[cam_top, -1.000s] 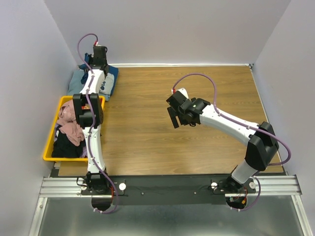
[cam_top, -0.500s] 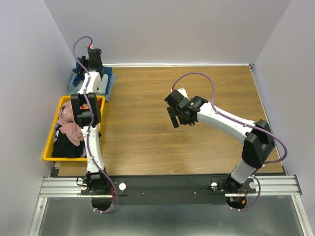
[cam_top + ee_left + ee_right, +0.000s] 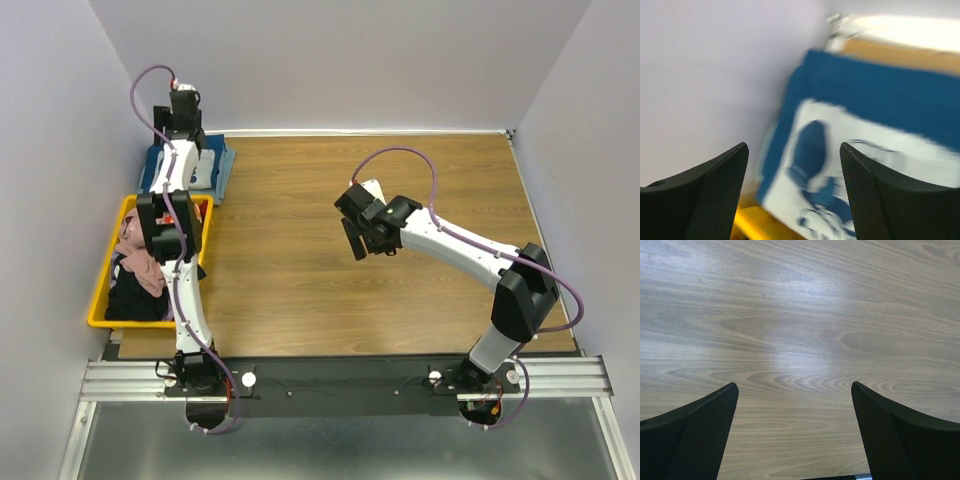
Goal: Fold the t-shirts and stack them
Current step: Neatly place the folded tshirt to the corner, then reset both grippers
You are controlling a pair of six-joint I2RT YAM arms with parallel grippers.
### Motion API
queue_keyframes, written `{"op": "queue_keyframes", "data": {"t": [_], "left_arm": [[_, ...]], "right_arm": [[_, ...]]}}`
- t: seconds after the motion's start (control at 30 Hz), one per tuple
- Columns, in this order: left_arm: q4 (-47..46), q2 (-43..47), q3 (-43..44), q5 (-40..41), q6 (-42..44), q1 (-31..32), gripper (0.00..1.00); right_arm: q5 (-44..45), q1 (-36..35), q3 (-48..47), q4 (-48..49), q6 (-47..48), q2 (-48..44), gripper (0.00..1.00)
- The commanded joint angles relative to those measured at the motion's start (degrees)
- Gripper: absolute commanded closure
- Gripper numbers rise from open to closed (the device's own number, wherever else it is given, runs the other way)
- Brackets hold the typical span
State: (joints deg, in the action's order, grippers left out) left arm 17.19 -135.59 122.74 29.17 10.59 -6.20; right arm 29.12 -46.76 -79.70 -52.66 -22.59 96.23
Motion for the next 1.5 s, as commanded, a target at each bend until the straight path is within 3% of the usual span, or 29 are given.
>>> {"op": "queue_keyframes", "data": {"t": [0.0,0.03,0.17,0.33,0.5,0.83,1.03,1.17,1.3,1.47], "left_arm": [[0.48,12.0,-0.73,-20.17,-13.11,2.06,0.19],[0.3,13.58,-1.7,-26.47,-14.88,2.59,0.19],[-0.75,24.63,-7.85,-35.93,-21.92,6.1,0.15],[-0.49,41.23,-21.9,-33.31,-22.89,15.67,0.14],[1.35,59.36,-39.19,-29.62,-25.0,17.18,0.14],[12.51,97.77,-55.83,-11.86,-27.81,17.18,0.13],[8.14,120.25,-66.2,-1.92,-33.96,17.27,0.06],[4.18,126.61,-70.43,-4.01,-35.46,17.27,0.06],[1.1,127.5,-74.74,-10.88,-37.04,17.27,0.06],[-1.8,127.06,-79.23,-11.85,-39.24,17.18,0.05]], "right_arm": [[6.9,0.88,-0.98,-1.12,-2.72,-1.65,0.0],[7.26,1.41,-0.72,-1.21,-2.98,-2.09,0.0],[7.0,7.2,2.44,0.63,-3.17,-4.72,0.0],[-0.88,21.6,5.52,7.13,-0.97,-12.54,0.0],[-8.81,35.75,4.47,8.19,0.61,-21.06,0.0],[-5.49,36.66,6.39,9.77,2.37,-47.87,0.0],[-4.51,36.66,13.78,13.63,3.34,-61.75,0.0],[-4.08,36.74,16.67,14.86,3.6,-65.89,0.0],[-2.5,36.74,18.79,17.15,4.66,-70.47,0.0],[-2.93,36.66,20.37,18.04,4.83,-72.84,0.0]]}}
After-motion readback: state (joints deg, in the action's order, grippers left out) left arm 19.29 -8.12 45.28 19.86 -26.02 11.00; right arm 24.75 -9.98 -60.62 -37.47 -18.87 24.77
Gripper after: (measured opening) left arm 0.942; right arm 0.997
